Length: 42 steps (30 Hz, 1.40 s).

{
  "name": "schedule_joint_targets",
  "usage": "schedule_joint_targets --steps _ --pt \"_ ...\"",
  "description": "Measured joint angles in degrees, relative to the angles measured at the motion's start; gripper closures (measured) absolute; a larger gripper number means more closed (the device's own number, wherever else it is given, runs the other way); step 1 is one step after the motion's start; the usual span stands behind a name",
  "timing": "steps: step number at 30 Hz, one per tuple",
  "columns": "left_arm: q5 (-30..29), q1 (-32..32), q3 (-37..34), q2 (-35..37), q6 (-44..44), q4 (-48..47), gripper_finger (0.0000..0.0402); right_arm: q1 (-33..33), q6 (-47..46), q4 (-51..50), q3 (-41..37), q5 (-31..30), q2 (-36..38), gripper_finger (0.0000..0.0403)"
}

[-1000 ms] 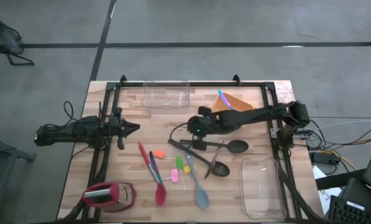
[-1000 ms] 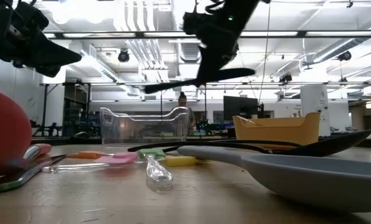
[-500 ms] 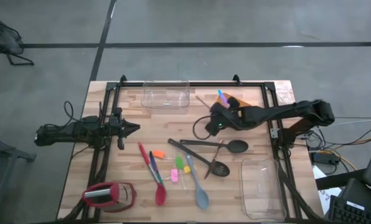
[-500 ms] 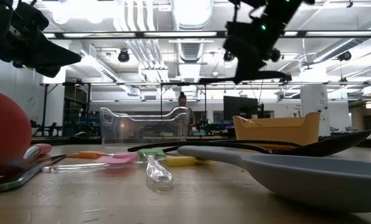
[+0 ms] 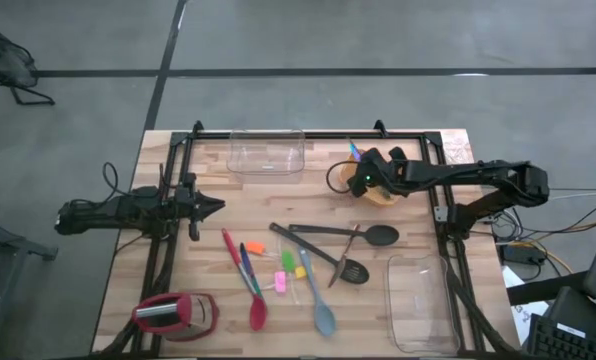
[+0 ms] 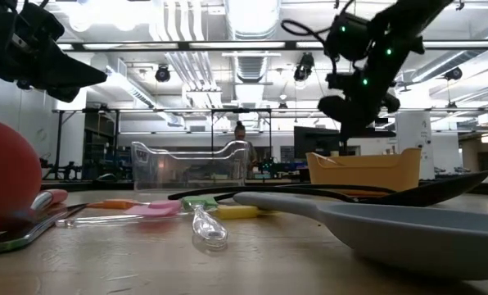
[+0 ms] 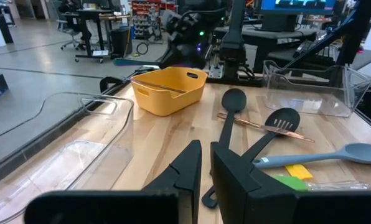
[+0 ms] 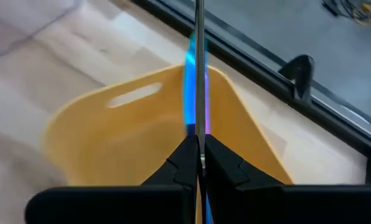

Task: Pick & Place Kitchen Items
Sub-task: Put the blue kitchen knife into the yellow bin

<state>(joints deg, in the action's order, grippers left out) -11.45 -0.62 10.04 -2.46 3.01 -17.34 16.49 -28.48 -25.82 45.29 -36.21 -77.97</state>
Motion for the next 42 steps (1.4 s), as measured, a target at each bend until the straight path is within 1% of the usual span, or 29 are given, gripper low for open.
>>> schedule_joint_targets --steps 5,15,30,42 --pt "0.0 0.0 0.0 0.0 0.0 0.0 0.0358 2.12 0.29 1.12 -1.43 0.04 -0.04 0.039" --pt "-0.02 0.0 0.0 0.0 0.0 -0.07 0.0358 2.3 0.53 1.24 -1.5 0.04 -0.29 0.039" --pt "0.0 0.0 0.01 0.0 0.0 -0.13 0.0358 2.3 0.38 1.0 -1.5 -1.73 -8.29 0.039" --pt "-0.02 0.0 0.0 0.0 0.0 -0.28 0.0358 2.28 0.02 -2.42 -1.5 -1.07 -9.05 0.039"
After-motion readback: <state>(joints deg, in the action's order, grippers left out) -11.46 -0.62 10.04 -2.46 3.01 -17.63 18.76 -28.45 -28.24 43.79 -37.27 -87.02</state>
